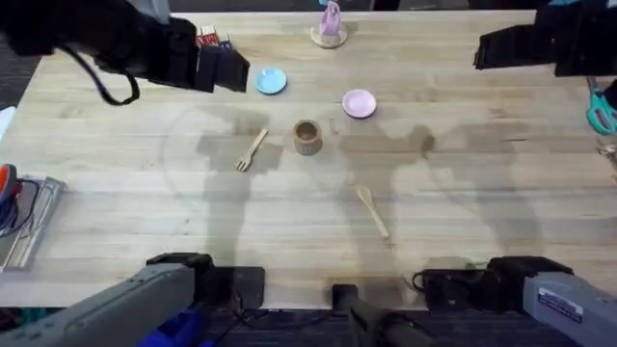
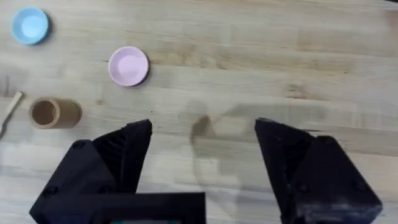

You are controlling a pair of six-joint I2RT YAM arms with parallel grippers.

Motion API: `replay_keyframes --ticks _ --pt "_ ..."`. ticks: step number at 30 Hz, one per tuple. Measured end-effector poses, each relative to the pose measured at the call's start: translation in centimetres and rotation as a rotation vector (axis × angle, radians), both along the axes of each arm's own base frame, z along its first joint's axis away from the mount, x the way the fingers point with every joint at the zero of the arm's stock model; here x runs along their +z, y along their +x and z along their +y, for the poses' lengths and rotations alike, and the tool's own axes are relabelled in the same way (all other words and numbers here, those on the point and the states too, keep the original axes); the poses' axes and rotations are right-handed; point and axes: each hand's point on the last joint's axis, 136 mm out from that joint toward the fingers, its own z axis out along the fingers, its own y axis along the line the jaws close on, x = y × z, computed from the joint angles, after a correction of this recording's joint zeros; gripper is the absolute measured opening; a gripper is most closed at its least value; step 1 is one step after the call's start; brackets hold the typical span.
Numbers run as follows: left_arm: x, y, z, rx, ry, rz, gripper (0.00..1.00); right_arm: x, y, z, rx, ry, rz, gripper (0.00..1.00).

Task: Pick up a utensil and set it on the pink plate, then put the other utensil in the container.

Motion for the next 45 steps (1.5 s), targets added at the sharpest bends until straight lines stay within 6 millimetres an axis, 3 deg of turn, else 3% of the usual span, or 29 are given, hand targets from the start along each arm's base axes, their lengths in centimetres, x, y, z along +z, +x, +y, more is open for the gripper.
replay_keyframes --ticks 16,25,26,45 --pt "-4.4 2.0 -0.7 -0.174 0.055 0.105 0.995 0.0 0.0 0.0 0.011 -0.009 -0.001 0.996" --pt "-11.0 0.7 -1.9 -0.219 0.04 0.171 0.995 0.0 0.0 0.0 0.011 -0.009 -0.001 0.996" --pt "-12.6 0.6 -2.0 -0.22 0.034 0.17 0.995 0.0 0.0 0.0 0.011 -0.009 -0.001 0.995" --pt "-18.8 -0.4 -2.4 -0.228 0.0 0.282 0.995 0.0 0.0 0.0 0.013 -0.011 -0.001 0.996"
